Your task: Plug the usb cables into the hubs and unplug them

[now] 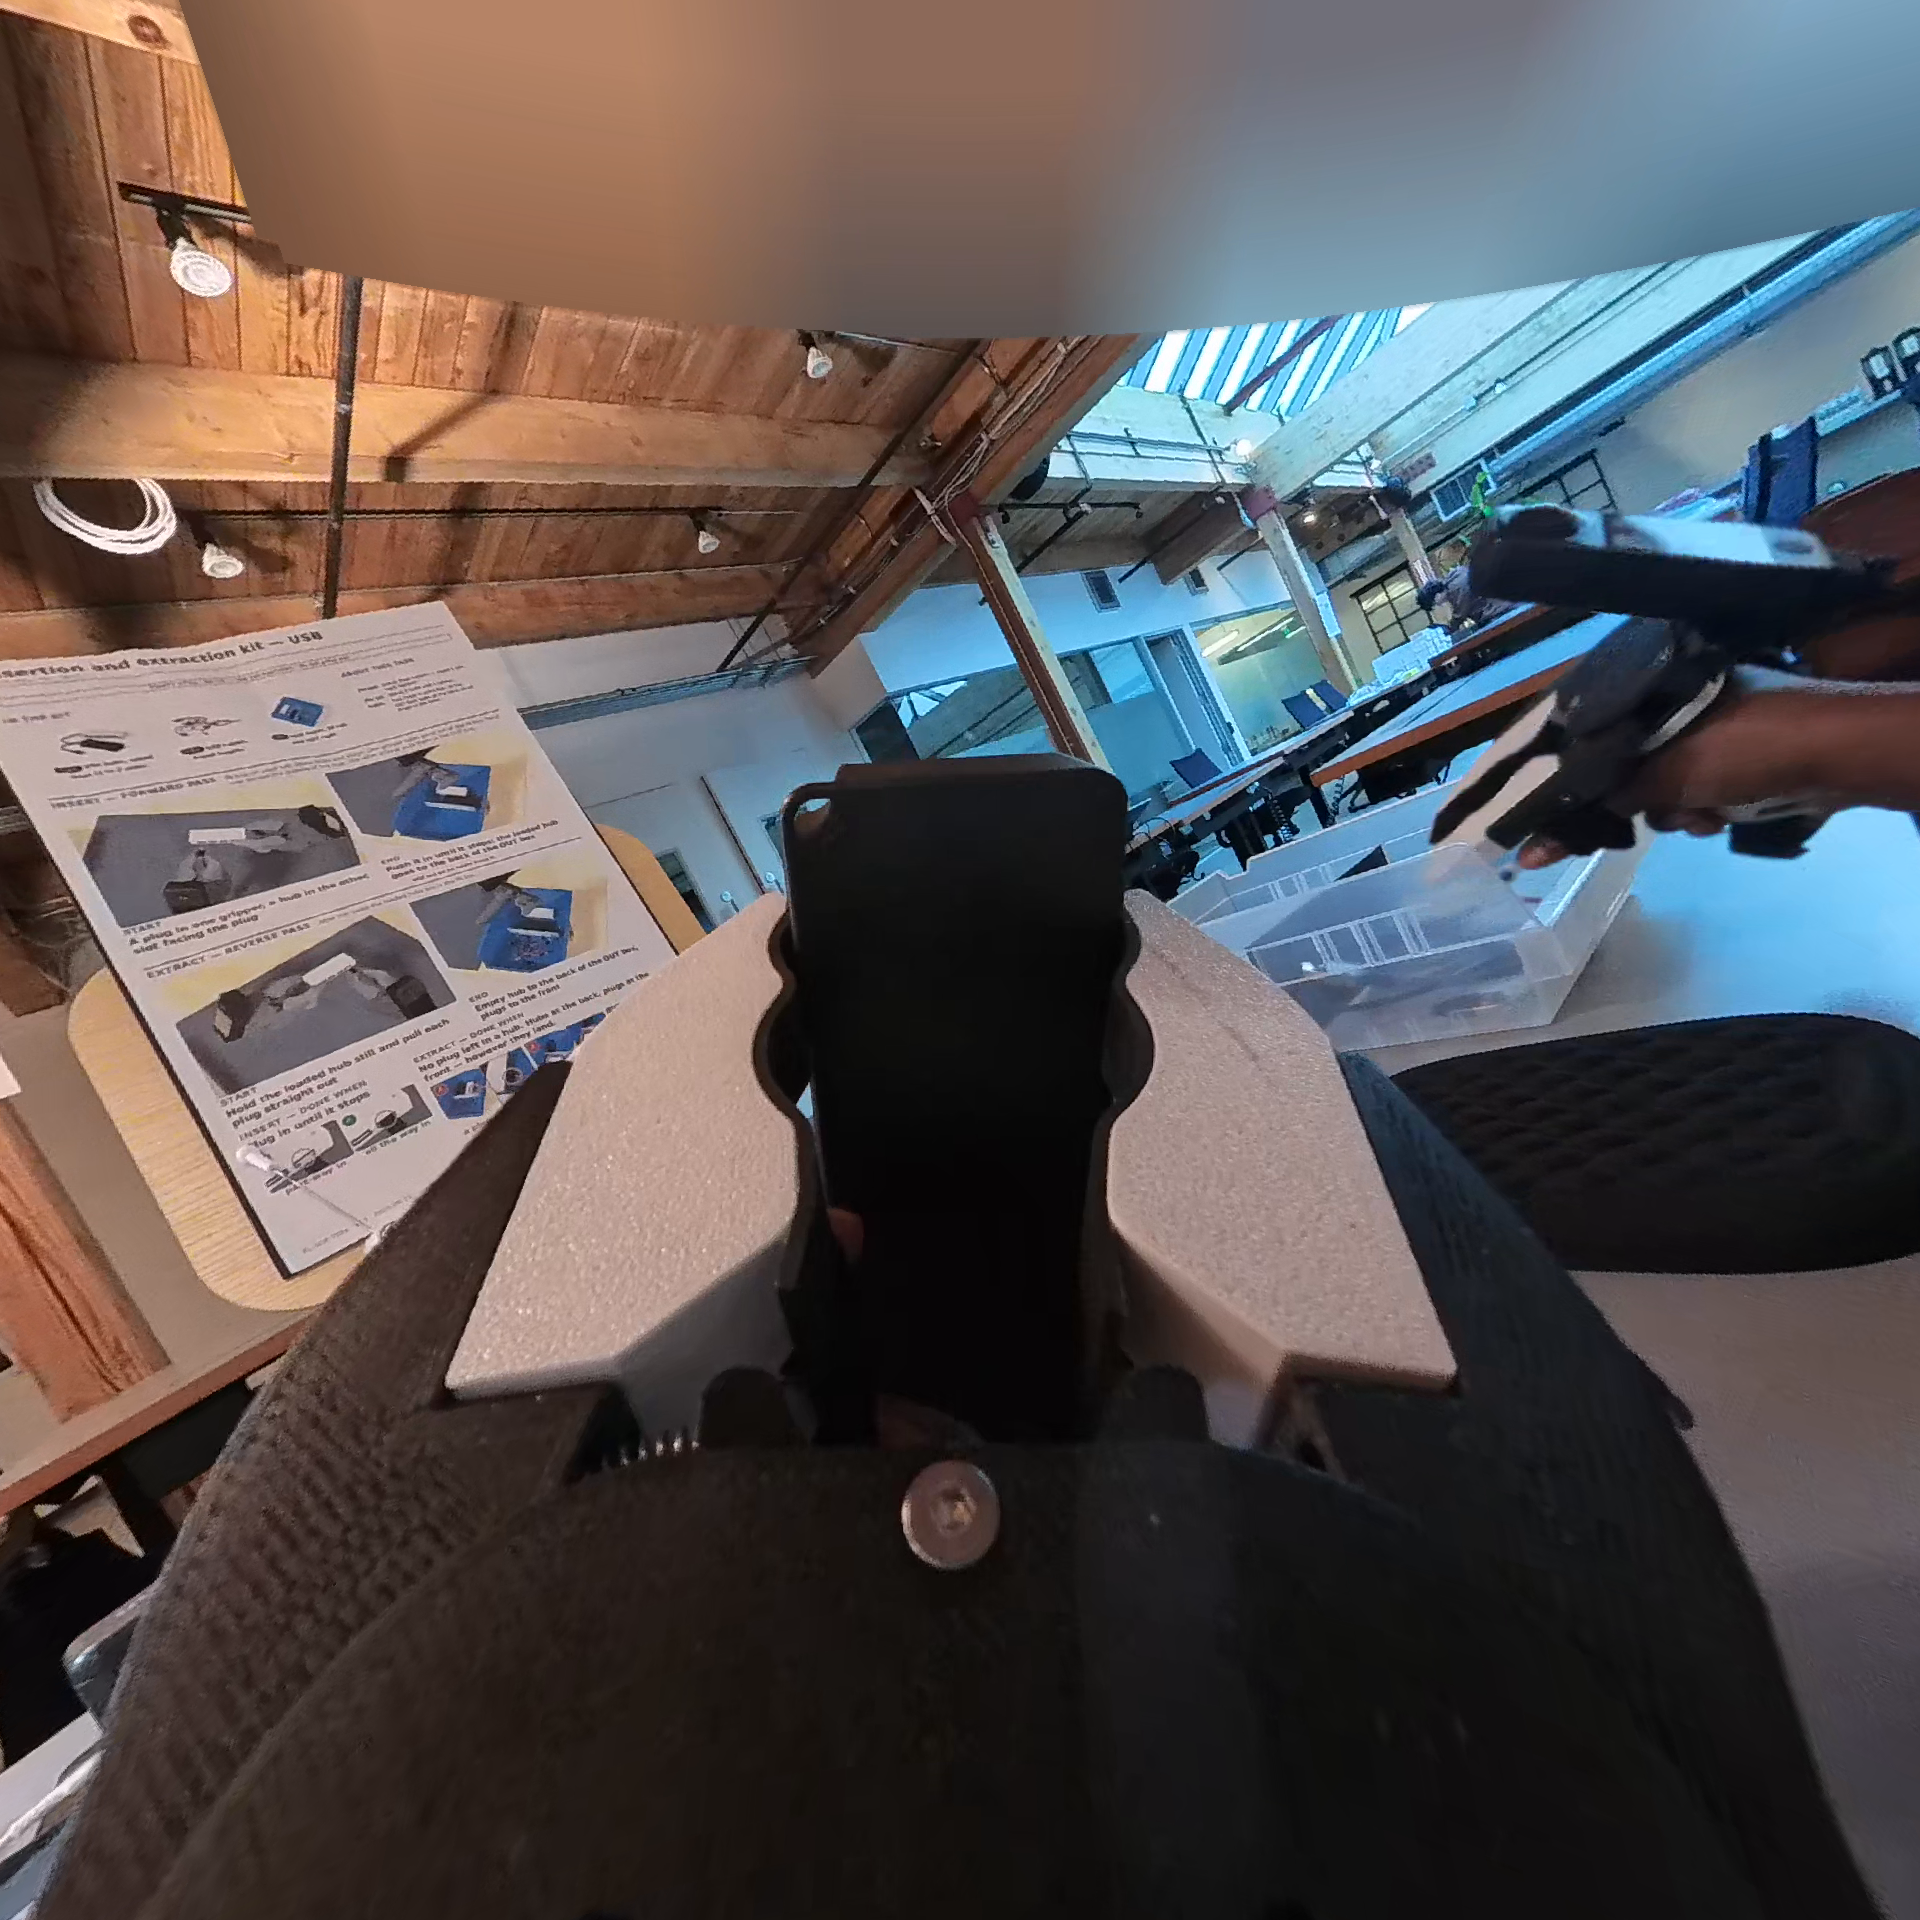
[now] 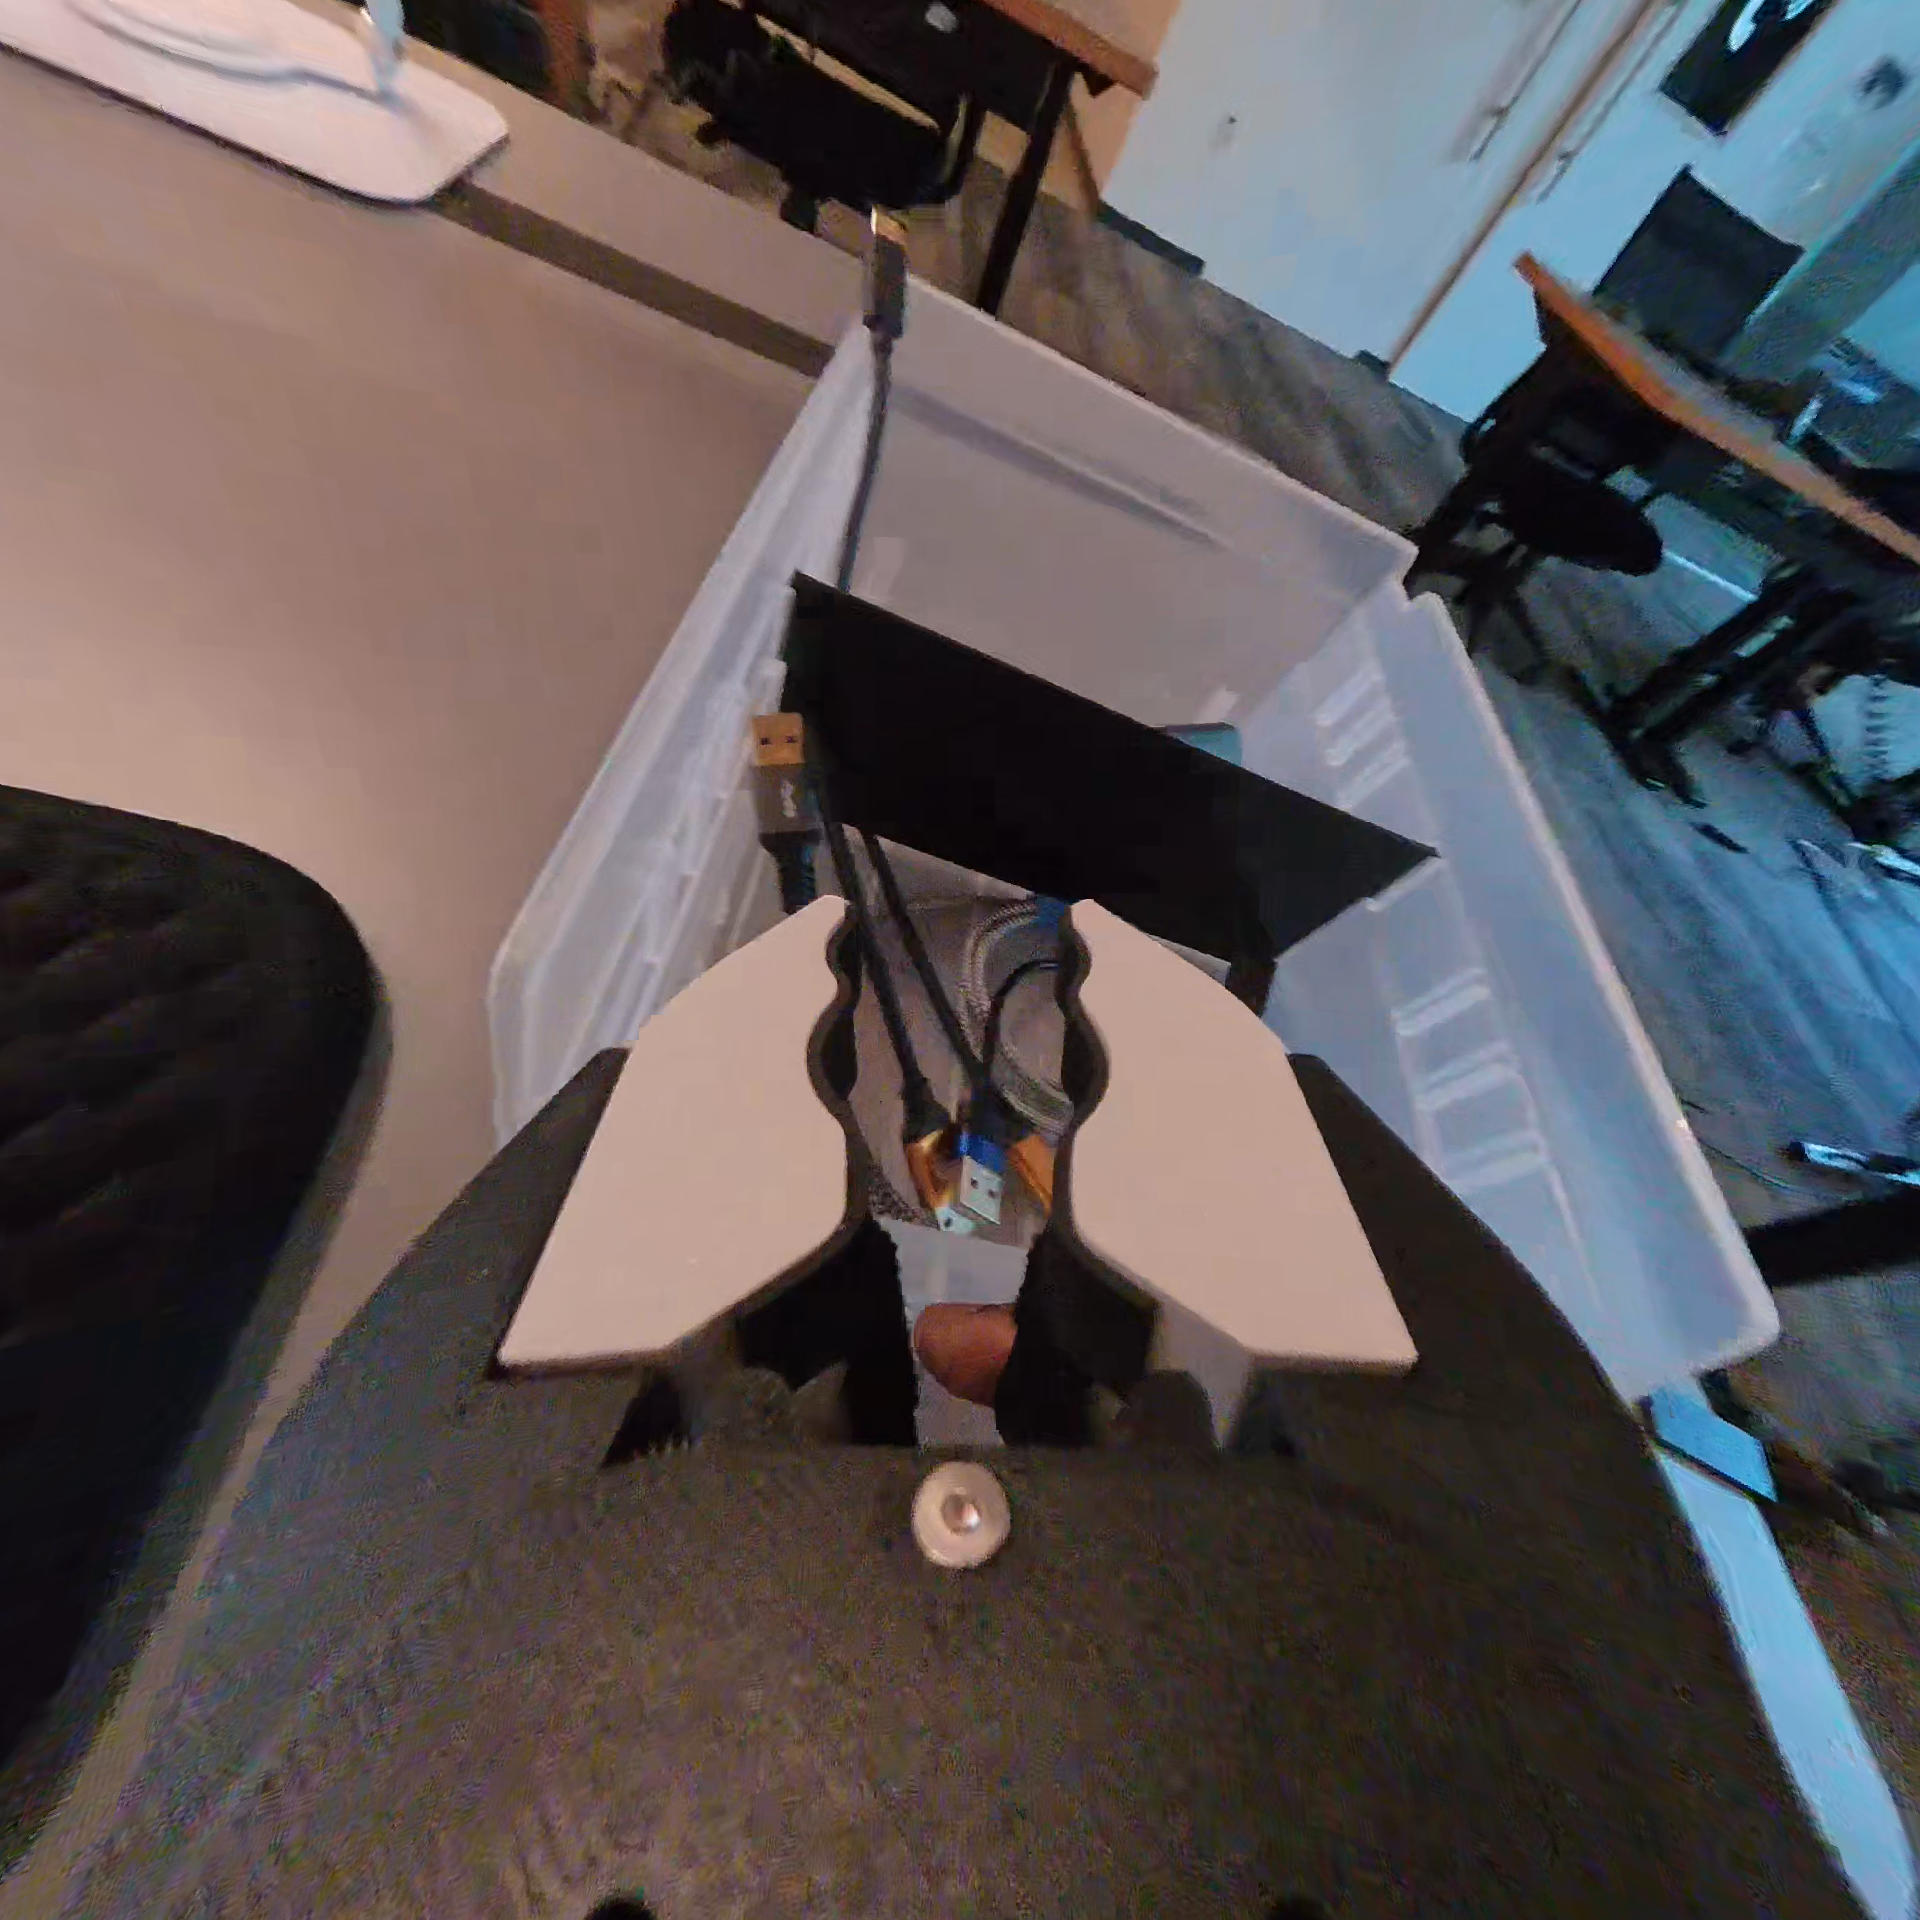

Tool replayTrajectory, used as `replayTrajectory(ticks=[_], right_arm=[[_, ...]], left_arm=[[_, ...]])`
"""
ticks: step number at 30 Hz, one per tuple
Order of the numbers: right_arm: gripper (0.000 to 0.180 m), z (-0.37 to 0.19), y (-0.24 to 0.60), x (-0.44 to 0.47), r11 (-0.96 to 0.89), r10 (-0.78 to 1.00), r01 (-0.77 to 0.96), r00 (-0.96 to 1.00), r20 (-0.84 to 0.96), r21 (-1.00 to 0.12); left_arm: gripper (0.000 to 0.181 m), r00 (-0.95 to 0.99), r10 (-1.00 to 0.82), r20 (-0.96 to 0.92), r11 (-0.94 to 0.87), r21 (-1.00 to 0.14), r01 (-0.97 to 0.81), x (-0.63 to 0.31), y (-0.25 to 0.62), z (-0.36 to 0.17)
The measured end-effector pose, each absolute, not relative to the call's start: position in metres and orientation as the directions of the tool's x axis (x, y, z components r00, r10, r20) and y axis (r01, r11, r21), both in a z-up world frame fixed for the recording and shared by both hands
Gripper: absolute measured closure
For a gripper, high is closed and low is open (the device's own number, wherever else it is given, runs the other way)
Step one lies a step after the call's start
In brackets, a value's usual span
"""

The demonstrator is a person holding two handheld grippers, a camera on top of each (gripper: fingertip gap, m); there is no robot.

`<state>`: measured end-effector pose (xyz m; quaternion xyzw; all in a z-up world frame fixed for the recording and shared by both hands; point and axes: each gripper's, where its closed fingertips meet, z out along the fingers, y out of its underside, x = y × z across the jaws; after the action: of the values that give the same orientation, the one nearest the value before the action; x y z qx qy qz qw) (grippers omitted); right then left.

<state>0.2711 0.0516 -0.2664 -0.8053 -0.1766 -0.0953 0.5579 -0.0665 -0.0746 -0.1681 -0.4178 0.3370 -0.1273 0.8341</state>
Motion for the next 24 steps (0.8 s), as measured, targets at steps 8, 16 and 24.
replayTrajectory(ticks=[8, 16, 24], right_arm=[[0.141, -0.211, 0.037, 0.243, -0.059, 0.275, 0.196, 0.946, 0.173, -0.979], [0.088, -0.152, -0.047, 0.039, 0.41, 0.812, 0.037, 0.439, 0.384, -0.911], [0.096, -0.21, -0.071, -0.114, 0.532, 0.782, 0.116, 0.313, 0.539, -0.839]], left_arm=[[0.126, 0.764, -0.523, -0.379, 0.602, -0.798, 0.016, -0.076, -0.074, -0.16], [0.126, 0.771, -0.598, -0.218, 0.556, -0.806, 0.203, -0.093, -0.075, -0.147], [0.126, 0.81, -0.559, -0.177, 0.583, -0.779, 0.232, -0.096, -0.081, -0.14]])
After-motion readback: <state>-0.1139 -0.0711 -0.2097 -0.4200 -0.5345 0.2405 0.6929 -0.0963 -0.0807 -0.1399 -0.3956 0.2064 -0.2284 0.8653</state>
